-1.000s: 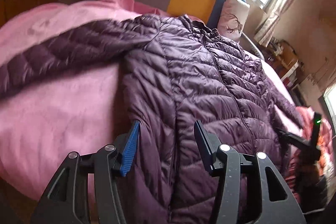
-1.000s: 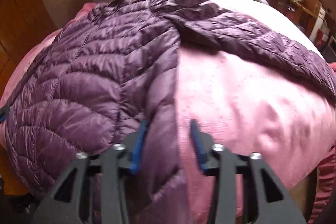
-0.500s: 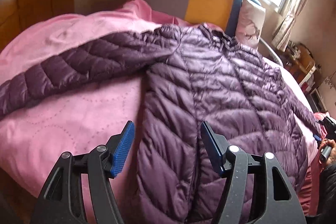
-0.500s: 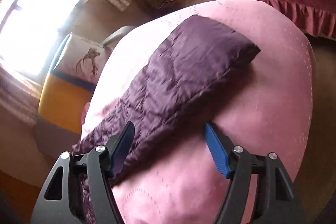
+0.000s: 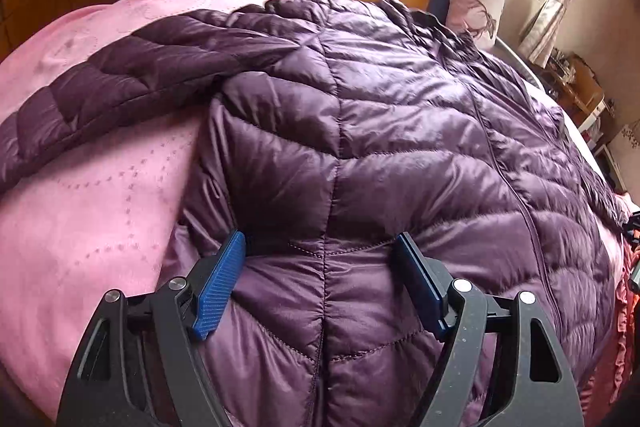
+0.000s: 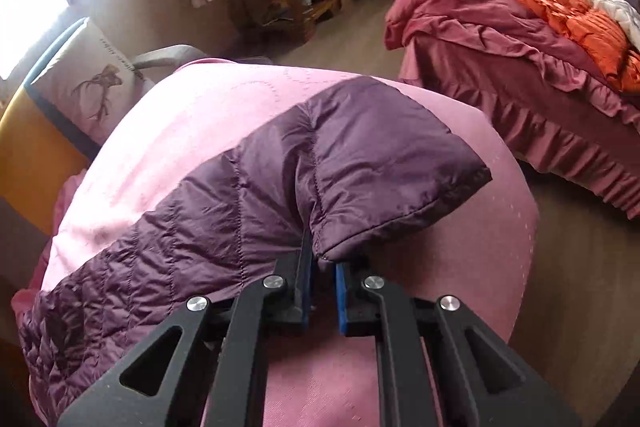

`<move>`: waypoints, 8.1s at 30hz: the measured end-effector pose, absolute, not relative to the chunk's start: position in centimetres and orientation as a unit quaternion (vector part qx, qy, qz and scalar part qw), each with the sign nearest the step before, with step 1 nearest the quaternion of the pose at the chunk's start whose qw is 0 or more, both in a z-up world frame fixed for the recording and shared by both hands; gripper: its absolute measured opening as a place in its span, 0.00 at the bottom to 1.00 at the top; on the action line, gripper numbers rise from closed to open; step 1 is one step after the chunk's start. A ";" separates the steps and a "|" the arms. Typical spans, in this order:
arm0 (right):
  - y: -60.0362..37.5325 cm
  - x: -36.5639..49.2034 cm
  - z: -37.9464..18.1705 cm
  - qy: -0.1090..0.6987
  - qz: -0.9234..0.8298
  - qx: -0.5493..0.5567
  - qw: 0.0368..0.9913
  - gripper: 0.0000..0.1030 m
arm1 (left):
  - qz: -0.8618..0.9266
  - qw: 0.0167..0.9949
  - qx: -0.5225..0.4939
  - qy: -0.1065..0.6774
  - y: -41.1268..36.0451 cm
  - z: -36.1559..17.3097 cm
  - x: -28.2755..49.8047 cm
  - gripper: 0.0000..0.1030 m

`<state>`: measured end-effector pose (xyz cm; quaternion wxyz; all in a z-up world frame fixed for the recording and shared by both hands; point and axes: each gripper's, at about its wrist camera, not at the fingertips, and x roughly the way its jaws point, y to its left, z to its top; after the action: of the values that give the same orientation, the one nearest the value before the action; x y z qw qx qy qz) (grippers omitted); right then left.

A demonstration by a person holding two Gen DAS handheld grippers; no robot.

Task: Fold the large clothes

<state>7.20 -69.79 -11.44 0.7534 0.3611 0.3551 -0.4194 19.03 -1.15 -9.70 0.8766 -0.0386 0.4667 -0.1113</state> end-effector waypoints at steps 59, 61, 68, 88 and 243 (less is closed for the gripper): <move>-42.2 28.0 -12.4 0.407 -0.015 0.255 0.877 0.71 | -0.024 0.915 -0.085 0.394 5.4 -2.5 26.0 0.75; -44.8 25.0 -12.6 0.395 -0.035 0.289 0.871 0.71 | -0.068 0.915 -0.066 0.393 1.9 -2.9 24.7 0.75; -54.6 14.6 -14.7 0.362 -0.134 0.404 0.830 0.69 | -0.126 0.898 -0.001 0.423 -4.6 -6.6 21.3 0.75; -69.1 8.3 -13.9 0.289 -0.243 0.505 0.776 0.09 | -0.099 0.900 0.014 0.425 -5.0 -8.6 19.8 0.87; -34.8 32.9 -14.3 0.430 -0.092 0.023 0.898 0.69 | 0.027 0.875 -0.257 0.410 11.4 -5.5 22.6 0.65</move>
<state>32.93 -34.84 -14.31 0.8978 0.0231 0.4302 -0.0919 22.56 11.44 -5.48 0.8750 -0.2565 0.4097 0.0267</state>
